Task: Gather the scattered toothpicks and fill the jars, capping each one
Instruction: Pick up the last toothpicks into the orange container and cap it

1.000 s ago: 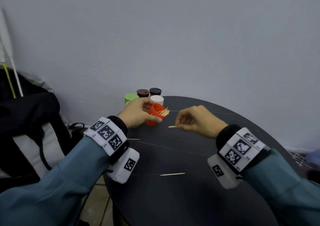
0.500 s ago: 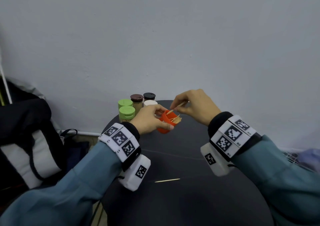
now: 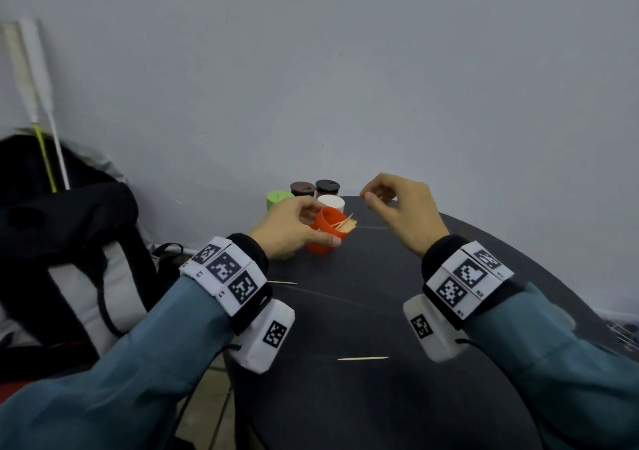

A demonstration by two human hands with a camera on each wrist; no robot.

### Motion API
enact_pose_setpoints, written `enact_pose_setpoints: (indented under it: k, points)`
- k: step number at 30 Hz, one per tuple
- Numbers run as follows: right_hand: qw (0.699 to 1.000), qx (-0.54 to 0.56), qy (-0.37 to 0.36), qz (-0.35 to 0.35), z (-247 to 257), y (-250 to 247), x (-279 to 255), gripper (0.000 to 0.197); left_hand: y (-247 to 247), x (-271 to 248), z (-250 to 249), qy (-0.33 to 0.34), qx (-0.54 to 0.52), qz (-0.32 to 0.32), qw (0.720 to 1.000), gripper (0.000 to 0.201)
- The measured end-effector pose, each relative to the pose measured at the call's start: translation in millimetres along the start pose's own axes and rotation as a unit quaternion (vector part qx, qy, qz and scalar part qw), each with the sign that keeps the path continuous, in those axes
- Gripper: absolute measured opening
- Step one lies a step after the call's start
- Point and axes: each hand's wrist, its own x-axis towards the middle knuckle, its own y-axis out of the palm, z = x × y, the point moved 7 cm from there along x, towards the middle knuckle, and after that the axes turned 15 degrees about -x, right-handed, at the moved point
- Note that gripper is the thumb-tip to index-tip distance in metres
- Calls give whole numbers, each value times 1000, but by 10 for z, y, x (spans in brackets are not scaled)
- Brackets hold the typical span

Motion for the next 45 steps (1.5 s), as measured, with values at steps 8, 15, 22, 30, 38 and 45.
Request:
enact_pose_setpoints:
  k: [8, 15, 22, 30, 38, 45]
  points:
    - [928, -71, -90, 355, 493, 1069, -160, 14, -712, -327, 180, -20, 21, -80, 996, 56]
    - [886, -185, -160, 395, 934, 1498, -157, 31, -900, -443, 214, -23, 30, -101, 994, 56]
    - [851, -237, -169, 438, 766, 1327, -301, 23, -737, -386, 117, -13, 39, -75, 996, 56]
    - [872, -89, -144, 459, 374, 814, -496, 19, -377, -206, -19, -9, 34, -46, 998, 60]
    - [843, -43, -127, 522, 255, 752, -1008, 22, 2, -32, -83, -5, 35, -17, 999, 66]
    - [859, -67, -128, 490, 247, 689, -1088, 12, 199, 31, -155, -1, 19, -10, 1000, 65]
